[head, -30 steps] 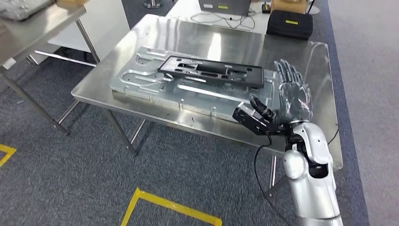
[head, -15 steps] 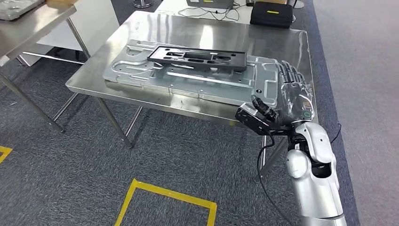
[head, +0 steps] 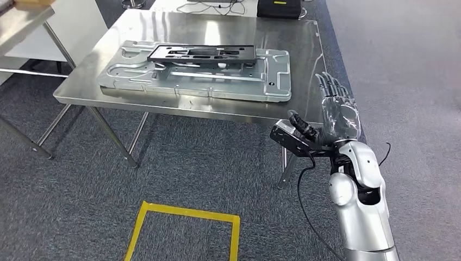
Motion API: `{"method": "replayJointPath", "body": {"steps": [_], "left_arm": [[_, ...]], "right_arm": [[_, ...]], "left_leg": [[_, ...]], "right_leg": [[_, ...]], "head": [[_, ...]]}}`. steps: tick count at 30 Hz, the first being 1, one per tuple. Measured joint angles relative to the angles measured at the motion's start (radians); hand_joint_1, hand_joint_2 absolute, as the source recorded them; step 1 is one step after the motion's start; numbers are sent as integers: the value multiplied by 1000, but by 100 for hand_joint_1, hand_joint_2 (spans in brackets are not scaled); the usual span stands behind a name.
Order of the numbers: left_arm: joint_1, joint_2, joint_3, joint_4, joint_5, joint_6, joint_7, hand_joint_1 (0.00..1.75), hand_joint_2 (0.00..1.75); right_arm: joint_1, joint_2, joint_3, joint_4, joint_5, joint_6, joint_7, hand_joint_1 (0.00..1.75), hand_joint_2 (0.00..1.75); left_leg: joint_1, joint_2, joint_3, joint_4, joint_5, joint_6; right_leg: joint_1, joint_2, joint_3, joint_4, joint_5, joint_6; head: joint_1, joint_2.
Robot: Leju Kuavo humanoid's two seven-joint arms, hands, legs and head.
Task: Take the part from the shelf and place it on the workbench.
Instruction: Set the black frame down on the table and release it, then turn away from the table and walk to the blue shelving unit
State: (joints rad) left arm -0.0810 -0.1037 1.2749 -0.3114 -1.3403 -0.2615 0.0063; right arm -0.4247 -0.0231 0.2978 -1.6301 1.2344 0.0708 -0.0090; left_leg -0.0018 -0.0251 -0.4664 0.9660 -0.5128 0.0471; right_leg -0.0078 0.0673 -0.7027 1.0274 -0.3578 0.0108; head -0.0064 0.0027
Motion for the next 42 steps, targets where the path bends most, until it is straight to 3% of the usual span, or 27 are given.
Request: {"method": "replayJointPath", "body": {"steps": [3, 4, 5, 6, 8, 10, 12, 14, 15, 17, 19, 20, 21, 22, 24, 26, 27, 29, 30, 31, 34, 35, 36, 37, 39, 41, 42], "left_arm": [[2, -2, 0, -1, 0, 0, 0, 0, 0], [4, -2, 0, -1, 0, 0, 0, 0, 0], [5, -2, 0, -2, 0, -1, 0, 0, 0], [5, -2, 0, -2, 0, -1, 0, 0, 0], [3, -2, 0, -2, 0, -2, 0, 0, 0], [2, -3, 0, -4, 0, -3, 0, 0, 0], [1, -5, 0, -5, 0, -3, 0, 0, 0], [1, -6, 0, -6, 0, -4, 0, 0, 0], [1, -6, 0, -6, 0, -5, 0, 0, 0], [4, -6, 0, -6, 1, -6, 0, 0, 0], [8, -6, 0, -6, 1, -6, 2, 0, 0], [8, -6, 0, -6, 1, -7, 2, 0, 0], [8, -6, 0, -6, 1, -8, 3, 0, 0], [8, -6, 0, -6, 1, -9, 3, 0, 0], [6, -6, 0, -8, 1, -8, 3, 0, 0], [6, -5, 0, -10, 1, -8, 3, 0, 0], [5, -5, 0, -11, 1, -8, 3, 0, 0], [3, -7, 0, -11, 1, -8, 3, 0, 0], [0, -8, 0, -11, 1, -8, 3, 0, 0], [-1, -9, 0, -12, 1, -8, 3, 0, 0], [2, -10, 0, -13, 0, -8, 3, 0, 0], [4, -10, 0, -14, 0, -8, 3, 0, 0], [5, -11, 0, -15, -1, -8, 3, 0, 0], [5, -11, 0, -16, -2, -8, 3, 0, 0], [3, -11, 0, -17, -6, -8, 2, 0, 0], [3, -16, 0, -19, -9, -8, 2, 0, 0], [3, -18, 0, -20, -9, -8, 2, 0, 0]], "right_arm": [[-3, -5, -1, 1, -2, 1, 0, 0, 0], [-3, -5, -1, 2, -2, 1, 0, 0, 0], [-3, -6, -1, 4, -3, 1, 0, 0, 0], [-3, -7, -1, 5, -3, 1, 0, 0, 0], [-3, -7, -1, 7, -4, 1, 0, 0, 0], [-8, -7, -1, 7, -5, 1, 0, 0, 0], [-11, -7, -1, 8, -6, 2, 0, 0, 0], [-10, -8, -1, 8, -9, 2, 0, 0, 0], [-10, -8, -1, 9, -10, 3, 0, 0, 0], [-11, -9, -1, 11, -14, 3, 0, 0, 0], [-11, -9, -1, 13, -18, 4, 1, 0, 0], [-11, -9, -1, 14, -19, 5, 1, 0, 0], [-10, -9, -1, 15, -20, 6, 1, 0, 0], [-10, -9, -1, 16, -21, 6, 1, 0, 0], [-9, -9, -1, 16, -23, 6, 1, 0, 0], [-8, -10, -1, 16, -24, 6, 1, 0, 0], [-8, -11, -1, 16, -25, 5, 1, 0, 0], [-5, -18, -3, 16, -28, 5, 1, 0, 0], [-4, -21, -4, 16, -30, 5, 1, 0, 0], [-3, -25, -6, 16, -31, 6, 1, 0, 0], [0, -31, -8, 16, -34, 6, 1, 0, 0], [2, -34, -8, 16, -35, 6, 1, 0, 0], [5, -37, -9, 16, -37, 6, 1, 0, 0], [9, -41, -10, 16, -39, 6, 1, 0, 0], [16, -50, -15, 14, -45, 4, 1, 0, 0], [22, -57, -23, 6, -52, 2, -2, 0, 0], [24, -61, -28, 3, -55, 0, -3, 0, 0]], "left_leg": [[3, 38, -38, -6, 40, 13], [3, 50, -54, -4, 51, 13], [3, 62, -72, 0, 62, 11], [3, 74, -92, 6, 72, 8], [5, 95, -128, 23, 87, 0], [3, 111, -155, 45, 95, -10], [2, 126, -168, 57, 107, -23], [7, 134, -174, 60, 116, -38], [10, 121, -181, 70, 100, -45], [14, 70, -206, 143, 16, -55], [14, 38, -236, 273, -77, -57], [14, 34, -240, 323, -94, -56], [13, 33, -231, 344, -89, -54], [13, 31, -203, 325, -65, -51], [13, 8, -105, 201, -23, -39], [11, -24, -22, 70, -24, -29], [9, -32, -3, 35, -31, -26], [9, -18, -8, 23, -16, -19], [10, -7, -13, 19, -4, -11], [12, 6, -23, 14, 9, -2], [9, 45, -65, 13, 46, 14], [8, 58, -81, 14, 57, 13], [7, 71, -98, 17, 68, 11], [6, 83, -114, 21, 77, 9], [4, 103, -142, 32, 91, 4], [2, 120, -158, 46, 101, -5], [2, 129, -161, 49, 107, -11]], "right_leg": [[-6, -48, -40, 150, -153, 10], [-10, -56, -51, 215, -185, 16], [-14, -60, -52, 265, -189, 22], [-18, -63, -41, 288, -170, 28], [-26, -79, 36, 232, -119, 36], [-24, -115, 152, 87, -135, 35], [-15, -133, 205, -2, -169, 22], [-11, -121, 191, -13, -159, 0], [-12, -113, 180, -15, -147, -10], [-13, -98, 153, -18, -120, -27], [-9, -77, 119, -16, -93, -35], [-7, -65, 102, -13, -80, -36], [-5, -53, 83, -10, -67, -35], [-4, -41, 65, -6, -54, -33], [-4, -19, 34, 0, -32, -28], [-4, -1, 17, 0, -8, -18], [-5, 7, 13, -4, 4, -12], [-7, 18, 9, -14, 25, 2], [-6, 11, 2, -9, 16, 6], [-6, -5, -8, 11, -13, 8], [-9, -55, -54, 182, -164, 16], [-12, -59, -62, 245, -185, 21], [-15, -61, -59, 286, -179, 25], [-17, -64, -41, 296, -155, 29], [-20, -88, 54, 209, -116, 30], [-13, -128, 172, 54, -140, 22], [-7, -140, 206, 2, -157, 15]], "head": [[2, 0], [2, 0], [2, 0], [2, 0], [2, 0], [1, 0], [-1, 0], [-1, 0], [-1, 0], [-2, 0], [-2, 0], [-2, 0], [-2, 0], [-2, 0], [-2, 0], [-1, 0], [-2, 0], [-2, 0], [-2, 0], [-1, 0], [1, 0], [2, 0], [1, 0], [2, 0], [1, 0], [0, 0], [0, 0]]}}
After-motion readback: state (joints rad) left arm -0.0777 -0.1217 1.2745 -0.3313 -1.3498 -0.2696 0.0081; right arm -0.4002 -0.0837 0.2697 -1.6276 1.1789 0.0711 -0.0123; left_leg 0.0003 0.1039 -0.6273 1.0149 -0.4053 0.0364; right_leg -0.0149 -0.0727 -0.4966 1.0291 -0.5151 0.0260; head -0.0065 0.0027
